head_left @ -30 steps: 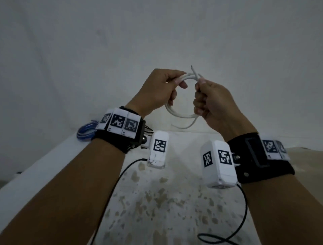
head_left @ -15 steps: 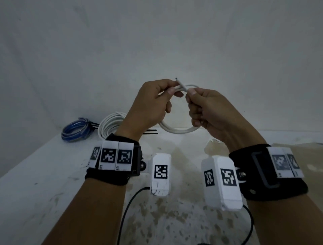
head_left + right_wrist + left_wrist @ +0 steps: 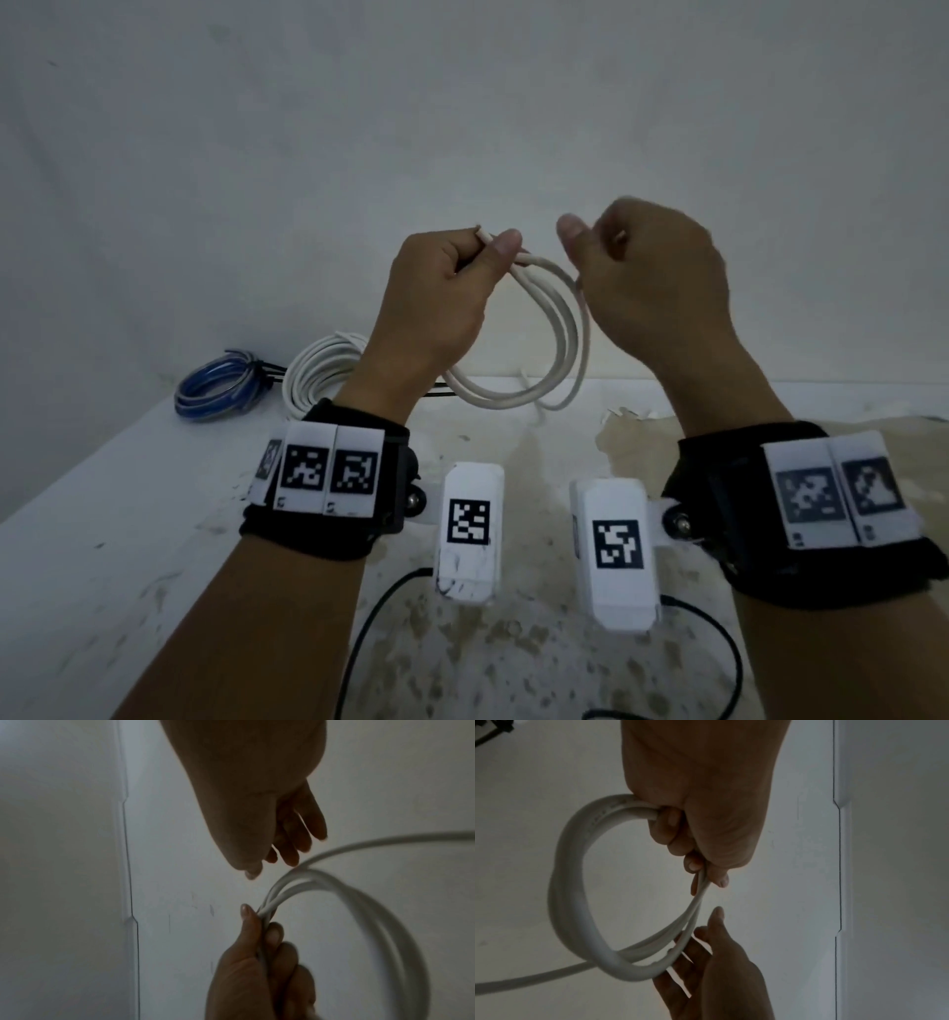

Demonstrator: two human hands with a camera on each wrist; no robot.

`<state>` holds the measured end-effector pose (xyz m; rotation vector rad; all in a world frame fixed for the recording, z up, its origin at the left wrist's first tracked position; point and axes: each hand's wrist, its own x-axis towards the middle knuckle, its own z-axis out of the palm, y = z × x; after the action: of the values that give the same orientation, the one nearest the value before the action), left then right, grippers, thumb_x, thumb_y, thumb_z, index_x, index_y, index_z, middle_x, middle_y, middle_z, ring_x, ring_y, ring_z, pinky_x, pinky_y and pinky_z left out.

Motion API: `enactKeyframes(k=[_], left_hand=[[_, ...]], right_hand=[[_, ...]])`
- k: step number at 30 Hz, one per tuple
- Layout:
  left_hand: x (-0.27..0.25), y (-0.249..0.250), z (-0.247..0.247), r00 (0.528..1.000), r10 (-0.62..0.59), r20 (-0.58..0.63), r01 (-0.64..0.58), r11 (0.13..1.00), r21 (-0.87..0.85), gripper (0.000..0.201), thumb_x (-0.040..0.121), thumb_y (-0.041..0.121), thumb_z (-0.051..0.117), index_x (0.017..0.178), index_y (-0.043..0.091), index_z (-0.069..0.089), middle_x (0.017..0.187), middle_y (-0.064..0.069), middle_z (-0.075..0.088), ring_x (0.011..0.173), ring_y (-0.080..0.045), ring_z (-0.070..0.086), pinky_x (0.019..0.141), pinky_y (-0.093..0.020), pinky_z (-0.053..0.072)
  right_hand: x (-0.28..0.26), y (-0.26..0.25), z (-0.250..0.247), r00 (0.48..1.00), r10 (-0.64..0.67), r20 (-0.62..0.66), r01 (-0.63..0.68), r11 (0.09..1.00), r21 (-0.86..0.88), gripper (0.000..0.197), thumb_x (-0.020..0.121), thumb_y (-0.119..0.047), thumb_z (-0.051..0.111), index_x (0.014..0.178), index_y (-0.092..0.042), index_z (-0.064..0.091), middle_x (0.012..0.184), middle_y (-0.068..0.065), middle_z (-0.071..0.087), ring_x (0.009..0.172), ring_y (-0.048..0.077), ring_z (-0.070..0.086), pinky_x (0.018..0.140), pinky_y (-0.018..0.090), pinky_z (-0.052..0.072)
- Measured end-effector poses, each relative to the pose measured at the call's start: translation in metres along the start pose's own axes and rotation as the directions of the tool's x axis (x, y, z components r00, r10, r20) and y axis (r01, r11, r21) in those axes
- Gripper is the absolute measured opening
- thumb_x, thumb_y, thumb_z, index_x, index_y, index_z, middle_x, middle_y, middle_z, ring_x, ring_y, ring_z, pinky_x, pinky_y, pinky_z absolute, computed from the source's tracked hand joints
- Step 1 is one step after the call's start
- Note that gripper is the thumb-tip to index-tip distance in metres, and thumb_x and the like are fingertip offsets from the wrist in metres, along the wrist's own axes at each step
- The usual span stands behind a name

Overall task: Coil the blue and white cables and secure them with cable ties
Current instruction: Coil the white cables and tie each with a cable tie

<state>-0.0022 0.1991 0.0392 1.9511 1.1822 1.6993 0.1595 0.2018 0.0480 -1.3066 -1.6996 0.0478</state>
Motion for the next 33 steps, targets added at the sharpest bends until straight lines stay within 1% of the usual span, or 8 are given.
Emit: enactKeyframes(k=[2, 5, 9, 13, 16, 20, 25, 33], left_hand=[[0.001, 0.0, -0.002, 1.0, 0.01, -0.002, -0.01, 1.0, 0.008, 0.028, 0.096, 0.034, 0.058, 0.087, 0.016, 0.078, 0.063, -0.022, 0.045, 0.059, -0.013, 0.04, 0.059, -0.029, 0.035], [0.002, -0.001, -0.004, 0.999, 0.039, -0.015, -0.039, 0.998, 0.048, 0.032, 0.095, 0.035, 0.057, 0.088, 0.01, 0.076, 0.065, -0.025, 0.048, 0.058, -0.014, 0.04, 0.058, -0.03, 0.035], [0.002, -0.006, -0.006, 0.998, 0.048, -0.045, -0.045, 0.996, 0.077, 0.03, 0.095, 0.036, 0.056, 0.091, 0.016, 0.077, 0.061, -0.016, 0.048, 0.056, -0.011, 0.039, 0.056, -0.029, 0.034], [0.003, -0.006, -0.006, 0.998, 0.034, -0.061, -0.036, 0.999, -0.026, 0.028, 0.098, 0.032, 0.055, 0.09, 0.016, 0.077, 0.057, -0.004, 0.041, 0.051, -0.012, 0.034, 0.052, -0.023, 0.031], [0.003, -0.005, -0.005, 0.999, 0.019, -0.03, -0.024, 0.986, -0.167, 0.029, 0.099, 0.032, 0.054, 0.09, 0.015, 0.076, 0.059, -0.004, 0.036, 0.05, -0.011, 0.029, 0.049, -0.02, 0.027], [0.003, -0.005, -0.005, 0.999, 0.043, -0.005, -0.043, 0.981, -0.189, 0.028, 0.098, 0.032, 0.054, 0.089, 0.016, 0.075, 0.057, 0.001, 0.039, 0.048, -0.01, 0.032, 0.049, -0.02, 0.028], [0.002, -0.005, -0.008, 0.997, 0.045, 0.067, -0.03, 0.977, -0.213, 0.029, 0.101, 0.027, 0.05, 0.091, 0.009, 0.072, 0.056, -0.002, 0.037, 0.045, -0.012, 0.028, 0.044, -0.023, 0.025], [0.001, -0.007, -0.008, 0.992, 0.008, 0.127, 0.02, 0.976, -0.216, 0.029, 0.102, 0.024, 0.049, 0.091, 0.009, 0.071, 0.058, -0.007, 0.033, 0.044, -0.012, 0.025, 0.041, -0.022, 0.021]], right_hand=[[0.002, 0.002, 0.002, 0.996, -0.069, 0.047, 0.071, 0.997, -0.029, 0.03, 0.099, -0.044, 0.049, 0.095, -0.022, 0.07, 0.099, 0.004, 0.065, 0.09, 0.021, 0.06, 0.076, 0.03, 0.042], [0.001, 0.003, 0.006, 0.975, -0.101, 0.196, 0.061, 0.978, 0.2, 0.032, 0.099, -0.031, 0.055, 0.082, -0.01, 0.074, 0.076, 0.012, 0.068, 0.073, 0.031, 0.062, 0.066, 0.034, 0.049], [0.001, 0.003, -0.002, 0.963, 0.002, 0.271, -0.13, 0.88, 0.457, 0.019, 0.094, -0.022, 0.065, 0.087, -0.009, 0.078, 0.076, 0.006, 0.073, 0.058, 0.014, 0.068, 0.058, 0.029, 0.059], [0.002, 0.011, -0.009, 0.921, -0.005, 0.39, -0.243, 0.774, 0.584, 0.017, 0.085, -0.021, 0.074, 0.08, -0.005, 0.076, 0.076, 0.011, 0.073, 0.069, 0.019, 0.07, 0.072, 0.034, 0.06], [-0.001, 0.018, -0.006, 0.847, -0.004, 0.532, -0.441, 0.553, 0.707, 0.023, 0.074, -0.026, 0.074, 0.076, -0.004, 0.068, 0.078, 0.009, 0.071, 0.075, 0.019, 0.067, 0.088, 0.046, 0.058], [-0.007, 0.023, 0.005, 0.717, -0.13, 0.684, -0.628, 0.305, 0.716, 0.037, 0.084, -0.029, 0.061, 0.107, 0.0, 0.067, 0.1, 0.015, 0.072, 0.092, 0.028, 0.069, 0.092, 0.051, 0.054], [-0.013, 0.027, 0.017, 0.65, -0.293, 0.701, -0.712, 0.087, 0.696, 0.031, 0.091, -0.03, 0.053, 0.099, -0.004, 0.067, 0.066, 0.003, 0.06, 0.06, 0.014, 0.059, 0.081, 0.041, 0.056], [-0.015, 0.03, 0.024, 0.606, -0.375, 0.702, -0.748, 0.034, 0.663, 0.024, 0.092, -0.026, 0.051, 0.102, -0.005, 0.055, 0.066, 0.0, 0.053, 0.06, 0.012, 0.052, 0.081, 0.039, 0.055]])
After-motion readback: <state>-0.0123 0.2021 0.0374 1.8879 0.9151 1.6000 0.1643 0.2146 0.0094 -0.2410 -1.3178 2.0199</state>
